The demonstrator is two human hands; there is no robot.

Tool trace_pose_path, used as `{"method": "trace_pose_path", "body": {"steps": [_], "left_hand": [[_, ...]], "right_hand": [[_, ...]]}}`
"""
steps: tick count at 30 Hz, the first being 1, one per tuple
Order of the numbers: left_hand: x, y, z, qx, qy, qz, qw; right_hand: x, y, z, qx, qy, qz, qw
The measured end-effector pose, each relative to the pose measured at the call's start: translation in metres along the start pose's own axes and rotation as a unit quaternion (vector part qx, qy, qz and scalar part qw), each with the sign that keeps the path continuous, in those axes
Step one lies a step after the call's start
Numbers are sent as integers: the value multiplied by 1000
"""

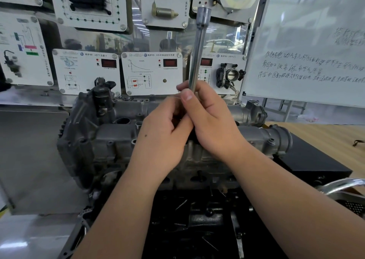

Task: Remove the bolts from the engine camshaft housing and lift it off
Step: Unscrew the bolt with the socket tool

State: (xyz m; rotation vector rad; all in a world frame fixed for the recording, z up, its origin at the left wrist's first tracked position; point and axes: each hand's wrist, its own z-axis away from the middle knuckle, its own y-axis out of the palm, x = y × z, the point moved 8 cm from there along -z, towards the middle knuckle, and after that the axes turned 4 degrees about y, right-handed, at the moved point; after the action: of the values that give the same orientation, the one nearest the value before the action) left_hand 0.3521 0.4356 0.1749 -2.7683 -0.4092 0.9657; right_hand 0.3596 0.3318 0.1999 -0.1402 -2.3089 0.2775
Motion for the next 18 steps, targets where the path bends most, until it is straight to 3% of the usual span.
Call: {"method": "trace_pose_path", "body": {"steps": [4,13,18], "left_hand": [[-1,6,1,43,11,17,999],[2,-4,1,-21,-12,31,999],[-1,4,2,21,-7,35,999]], "right_hand": [[-4,-2,0,2,15,4,1000],[-3,2,-1,13,9,15,1000],[-4,0,-1,8,13,6,1000]]}}
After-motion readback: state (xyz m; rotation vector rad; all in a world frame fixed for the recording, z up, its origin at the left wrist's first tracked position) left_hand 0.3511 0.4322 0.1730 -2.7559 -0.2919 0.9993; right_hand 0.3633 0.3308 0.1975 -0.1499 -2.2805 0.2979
